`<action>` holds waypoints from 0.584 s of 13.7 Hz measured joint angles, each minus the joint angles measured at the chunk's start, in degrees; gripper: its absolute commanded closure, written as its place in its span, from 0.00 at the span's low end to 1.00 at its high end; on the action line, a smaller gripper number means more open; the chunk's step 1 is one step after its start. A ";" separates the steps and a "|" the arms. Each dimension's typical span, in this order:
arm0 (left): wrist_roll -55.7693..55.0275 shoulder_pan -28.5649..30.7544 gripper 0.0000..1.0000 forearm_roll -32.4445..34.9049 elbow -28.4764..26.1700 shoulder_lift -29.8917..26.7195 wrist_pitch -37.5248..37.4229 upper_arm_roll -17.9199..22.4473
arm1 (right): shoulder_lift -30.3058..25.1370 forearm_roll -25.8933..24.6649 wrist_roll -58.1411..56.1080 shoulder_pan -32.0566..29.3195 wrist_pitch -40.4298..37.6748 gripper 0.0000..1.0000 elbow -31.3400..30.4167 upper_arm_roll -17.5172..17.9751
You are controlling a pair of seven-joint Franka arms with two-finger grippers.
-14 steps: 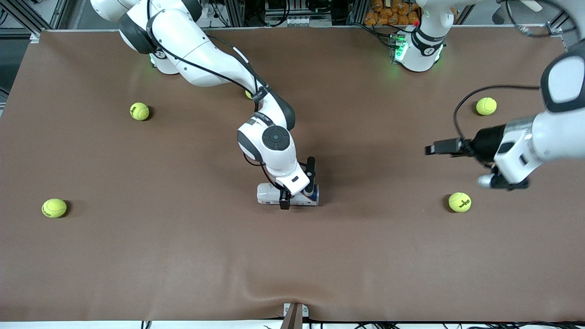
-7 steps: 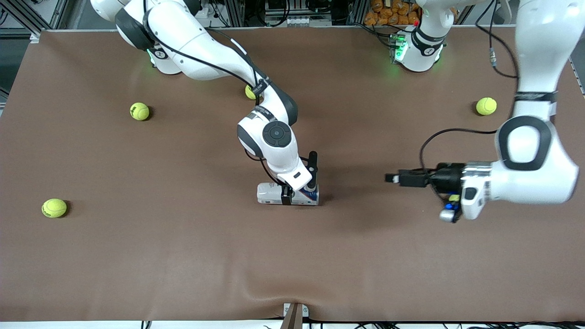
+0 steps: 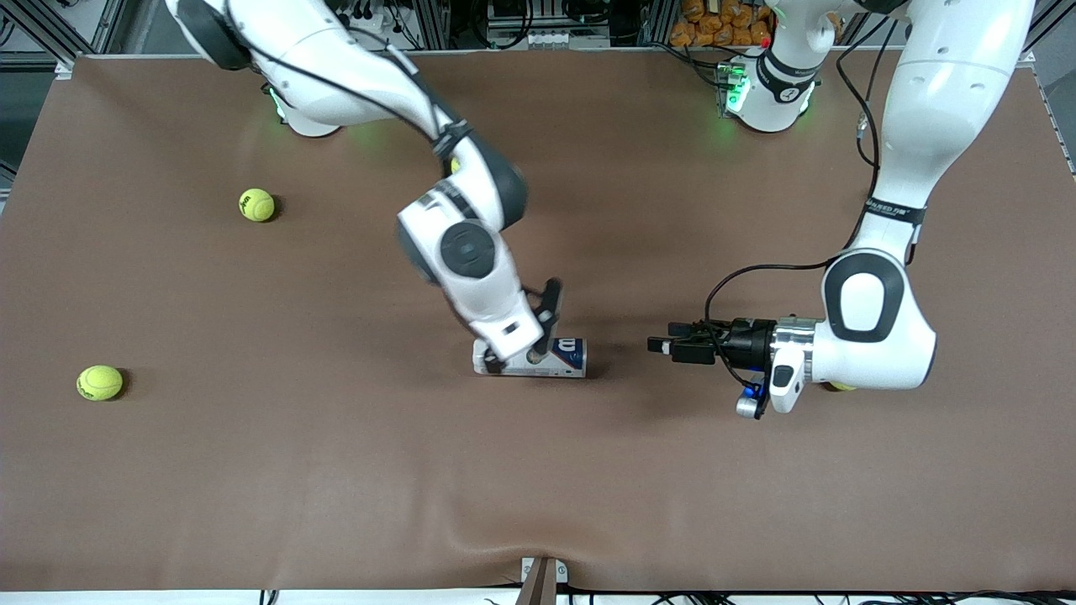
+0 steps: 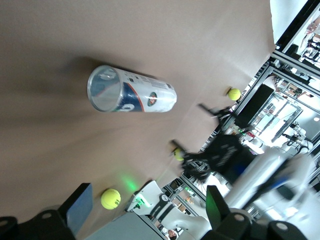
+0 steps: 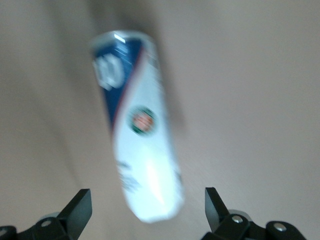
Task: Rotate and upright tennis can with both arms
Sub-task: 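Grasp the can with the left gripper while the right gripper withdraws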
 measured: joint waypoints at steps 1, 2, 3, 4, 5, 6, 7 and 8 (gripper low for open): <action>1.57 -0.16 0.00 -0.92 -0.05 1.00 0.63 0.00 | -0.01 0.05 0.33 -2.15 -0.02 0.00 -0.02 -0.08; 3.17 -0.46 0.00 -2.29 -0.09 2.00 1.25 -0.01 | -0.01 0.07 0.63 -4.30 -0.02 0.00 -0.10 -0.16; 4.55 -0.95 0.00 -3.91 -0.10 2.97 2.00 0.00 | -0.01 0.09 0.83 -6.50 -0.03 0.00 -0.14 -0.24; 5.58 -1.66 0.00 -5.58 -0.13 3.96 3.01 -0.01 | -0.03 0.09 0.93 -8.67 -0.03 0.00 -0.14 -0.28; 6.49 -2.50 0.00 -7.41 -0.14 4.96 4.28 -0.01 | -0.11 0.10 0.98 -10.83 -0.18 0.00 -0.13 -0.33; 7.52 -3.40 0.00 -9.41 -0.14 6.08 5.64 -0.02 | -0.24 0.10 0.99 -12.98 -0.48 0.00 -0.11 -0.35; 8.82 -4.36 0.00 -10.93 -0.13 7.21 6.87 -0.03 | -0.43 0.11 1.00 -15.03 -0.63 0.00 -0.08 -0.38; 9.88 -5.42 0.00 -11.98 -0.13 8.28 8.19 -0.04 | -0.75 0.11 1.02 -17.10 -0.83 0.00 -0.03 -0.40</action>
